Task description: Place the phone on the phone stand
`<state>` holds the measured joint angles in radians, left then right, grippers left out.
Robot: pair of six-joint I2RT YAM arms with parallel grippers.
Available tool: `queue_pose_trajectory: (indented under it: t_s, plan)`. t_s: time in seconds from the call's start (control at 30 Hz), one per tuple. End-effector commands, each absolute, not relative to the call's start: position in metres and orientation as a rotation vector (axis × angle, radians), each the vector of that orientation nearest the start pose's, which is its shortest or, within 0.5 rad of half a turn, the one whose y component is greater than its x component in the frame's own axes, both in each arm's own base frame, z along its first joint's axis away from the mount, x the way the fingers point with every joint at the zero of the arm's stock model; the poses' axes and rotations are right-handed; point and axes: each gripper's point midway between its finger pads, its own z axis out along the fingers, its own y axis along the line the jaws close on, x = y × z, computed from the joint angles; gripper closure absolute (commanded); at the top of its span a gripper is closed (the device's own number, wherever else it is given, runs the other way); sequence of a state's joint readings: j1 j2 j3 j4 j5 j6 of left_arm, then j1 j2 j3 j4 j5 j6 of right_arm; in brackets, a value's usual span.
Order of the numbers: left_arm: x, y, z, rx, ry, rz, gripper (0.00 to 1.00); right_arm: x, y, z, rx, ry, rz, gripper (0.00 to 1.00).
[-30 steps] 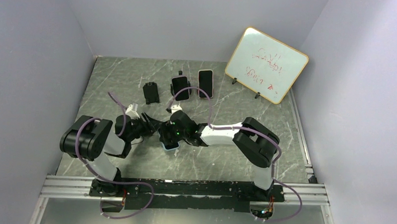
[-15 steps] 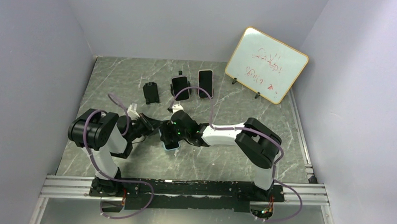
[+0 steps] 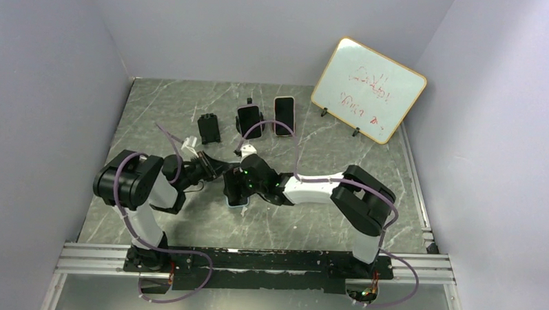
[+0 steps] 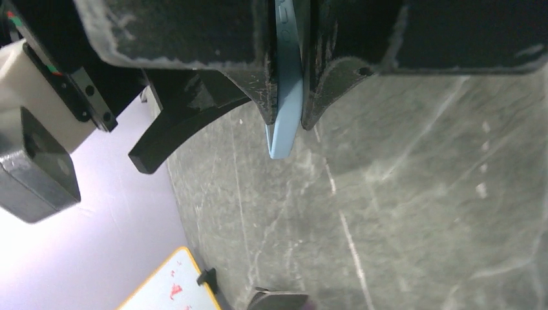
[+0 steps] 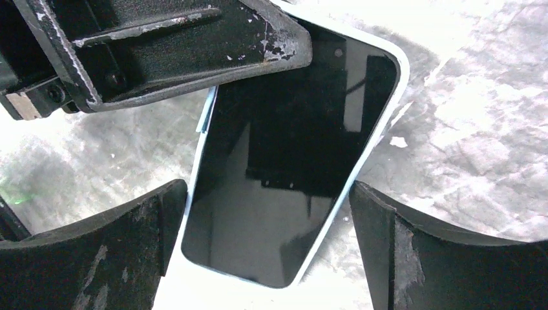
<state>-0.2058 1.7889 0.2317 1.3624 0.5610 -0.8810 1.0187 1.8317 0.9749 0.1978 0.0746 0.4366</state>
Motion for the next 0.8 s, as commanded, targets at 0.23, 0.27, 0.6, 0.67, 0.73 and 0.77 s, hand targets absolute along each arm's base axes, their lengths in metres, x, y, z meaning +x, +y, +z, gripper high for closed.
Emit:
queue_pose_trajectory:
  t_s: [0.23,0.27,0.6,0.67,0.73,0.77]
  plan:
    - [0.337,-0.192,0.119,0.254,1.716,-1.036,0.95,0.285,0.327,0.114,-0.334,2.012,0.682,0.00]
    - [0.341,-0.193,0.125,0.277,1.705,-1.020,0.95,0.287,0.320,0.118,-0.324,1.996,0.677,0.00]
    - [0.383,-0.196,0.185,0.436,1.550,-0.895,0.95,0.298,0.288,0.128,-0.273,1.980,0.641,0.00]
    - [0.392,-0.200,0.202,0.478,1.506,-0.915,0.95,0.296,0.288,0.126,-0.278,1.983,0.652,0.00]
    - [0.400,-0.204,0.219,0.517,1.470,-0.923,0.95,0.296,0.290,0.125,-0.286,1.987,0.657,0.00]
    - [0.406,-0.205,0.231,0.535,1.446,-0.912,0.95,0.296,0.290,0.123,-0.290,1.993,0.656,0.00]
